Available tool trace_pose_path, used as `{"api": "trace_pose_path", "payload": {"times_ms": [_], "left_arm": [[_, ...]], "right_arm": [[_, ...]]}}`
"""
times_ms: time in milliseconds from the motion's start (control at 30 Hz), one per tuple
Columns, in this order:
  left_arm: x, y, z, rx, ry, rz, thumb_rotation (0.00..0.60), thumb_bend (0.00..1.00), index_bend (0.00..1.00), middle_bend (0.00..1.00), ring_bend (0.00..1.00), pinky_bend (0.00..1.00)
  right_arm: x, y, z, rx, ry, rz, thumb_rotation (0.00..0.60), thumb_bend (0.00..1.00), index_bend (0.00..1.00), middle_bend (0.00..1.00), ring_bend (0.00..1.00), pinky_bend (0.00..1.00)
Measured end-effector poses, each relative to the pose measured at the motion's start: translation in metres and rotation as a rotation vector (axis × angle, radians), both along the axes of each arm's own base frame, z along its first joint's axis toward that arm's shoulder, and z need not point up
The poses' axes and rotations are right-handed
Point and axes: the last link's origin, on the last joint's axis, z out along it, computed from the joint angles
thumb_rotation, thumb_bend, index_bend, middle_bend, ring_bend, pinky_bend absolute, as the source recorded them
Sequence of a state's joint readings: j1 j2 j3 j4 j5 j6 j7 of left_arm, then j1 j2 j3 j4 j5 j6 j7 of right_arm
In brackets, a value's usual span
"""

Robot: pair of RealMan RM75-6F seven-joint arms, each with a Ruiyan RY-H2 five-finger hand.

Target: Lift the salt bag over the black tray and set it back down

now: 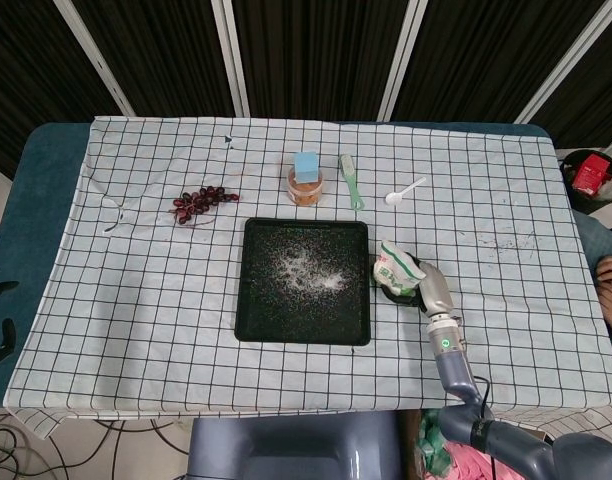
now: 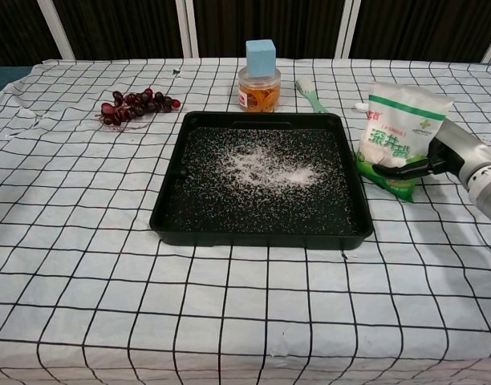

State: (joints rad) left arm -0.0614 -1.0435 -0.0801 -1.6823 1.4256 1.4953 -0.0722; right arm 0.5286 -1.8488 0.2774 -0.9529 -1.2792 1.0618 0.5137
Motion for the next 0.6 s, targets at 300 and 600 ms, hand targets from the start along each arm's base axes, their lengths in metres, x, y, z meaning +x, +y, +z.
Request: {"api": "trace_pose_path", "payload": {"times_ms": [300, 600], "left_arm": [[0.000, 0.000, 0.000, 0.001, 0.000, 0.001, 0.600, 0.61, 0.22, 0.04, 0.00, 0.00], [0.000, 0.000, 0.000, -0.002, -0.001, 0.002, 0.600, 0.61, 0.22, 0.04, 0.00, 0.00]], "right_arm": [[0.003, -0.002, 0.000, -0.004, -0.015, 0.028, 0.600, 0.31, 0.43, 0.38, 0.50, 0.46], [0.011, -0.013, 0.034, -0.077, -0.007, 0.094, 0.600, 0.32, 0.46, 0.41, 0.52, 0.46]]}}
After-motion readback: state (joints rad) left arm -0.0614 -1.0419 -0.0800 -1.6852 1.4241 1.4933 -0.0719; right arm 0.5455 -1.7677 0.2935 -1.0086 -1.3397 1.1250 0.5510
